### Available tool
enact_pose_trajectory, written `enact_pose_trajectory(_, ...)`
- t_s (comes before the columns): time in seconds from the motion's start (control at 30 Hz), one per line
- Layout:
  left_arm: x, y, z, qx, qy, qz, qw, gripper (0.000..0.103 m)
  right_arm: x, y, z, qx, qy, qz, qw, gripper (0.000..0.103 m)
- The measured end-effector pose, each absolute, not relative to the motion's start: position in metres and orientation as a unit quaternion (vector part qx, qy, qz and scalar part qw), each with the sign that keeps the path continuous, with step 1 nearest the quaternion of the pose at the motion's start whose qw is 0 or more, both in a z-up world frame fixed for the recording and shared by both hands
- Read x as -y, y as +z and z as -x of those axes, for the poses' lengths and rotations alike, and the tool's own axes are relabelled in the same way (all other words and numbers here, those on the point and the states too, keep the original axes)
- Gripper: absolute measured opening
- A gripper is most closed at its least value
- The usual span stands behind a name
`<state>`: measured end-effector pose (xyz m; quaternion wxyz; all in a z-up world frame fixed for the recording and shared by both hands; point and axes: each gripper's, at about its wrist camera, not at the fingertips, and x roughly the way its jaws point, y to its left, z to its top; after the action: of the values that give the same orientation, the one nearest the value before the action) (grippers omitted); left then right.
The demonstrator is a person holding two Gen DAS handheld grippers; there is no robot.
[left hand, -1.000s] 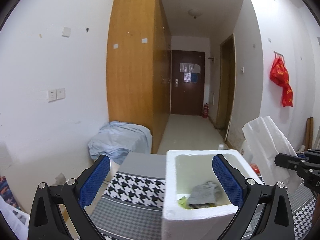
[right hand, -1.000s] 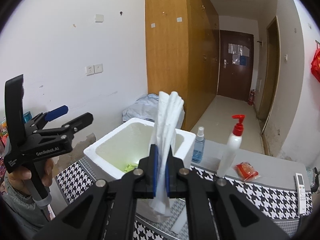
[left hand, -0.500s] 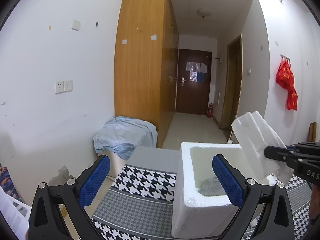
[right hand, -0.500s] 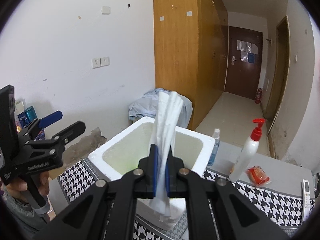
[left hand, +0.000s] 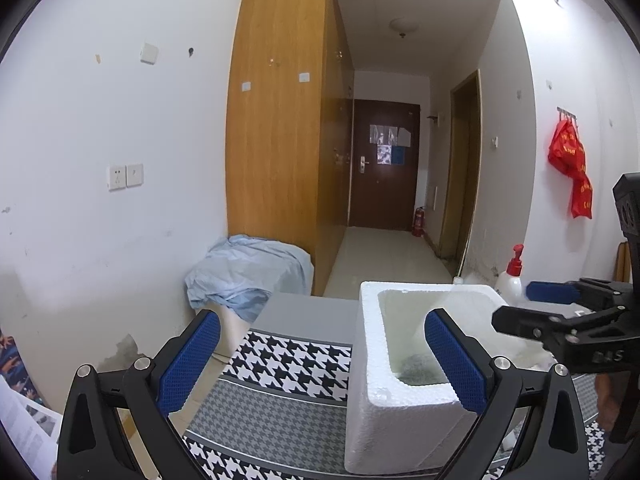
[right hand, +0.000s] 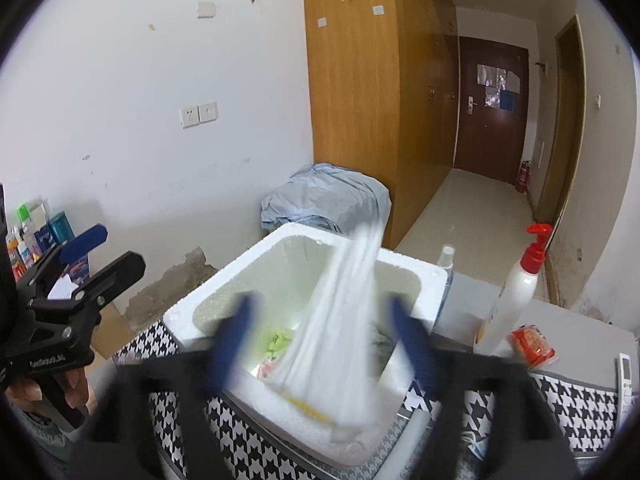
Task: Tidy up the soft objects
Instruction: 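Lower the white mask into the foam box and open the right gripper, then move both tools back away from the foam box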
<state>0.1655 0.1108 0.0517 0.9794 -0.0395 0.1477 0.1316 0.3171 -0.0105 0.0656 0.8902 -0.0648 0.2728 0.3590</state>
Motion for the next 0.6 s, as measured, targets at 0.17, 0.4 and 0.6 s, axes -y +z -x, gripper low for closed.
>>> enact_pose_trajectory(0.17, -0.112, 0.051, -0.166, -0.152, 0.135, 0.04, 0.978, 0.102, 0.01, 0.065, -0.315, -0.274, 0.359, 0.068, 0.89, 0.097)
enact_pose_trajectory(0.4, -0.108, 0.053, -0.165, -0.152, 0.137, 0.039, 0.978, 0.102, 0.016, 0.065, -0.309, -0.271, 0.354, 0.067, 0.893, 0.098)
enact_pose_trajectory(0.6, -0.104, 0.055, -0.163, -0.149, 0.135, 0.038, 0.979, 0.102, 0.029, 0.07, -0.305, -0.265, 0.353, 0.053, 0.896, 0.1)
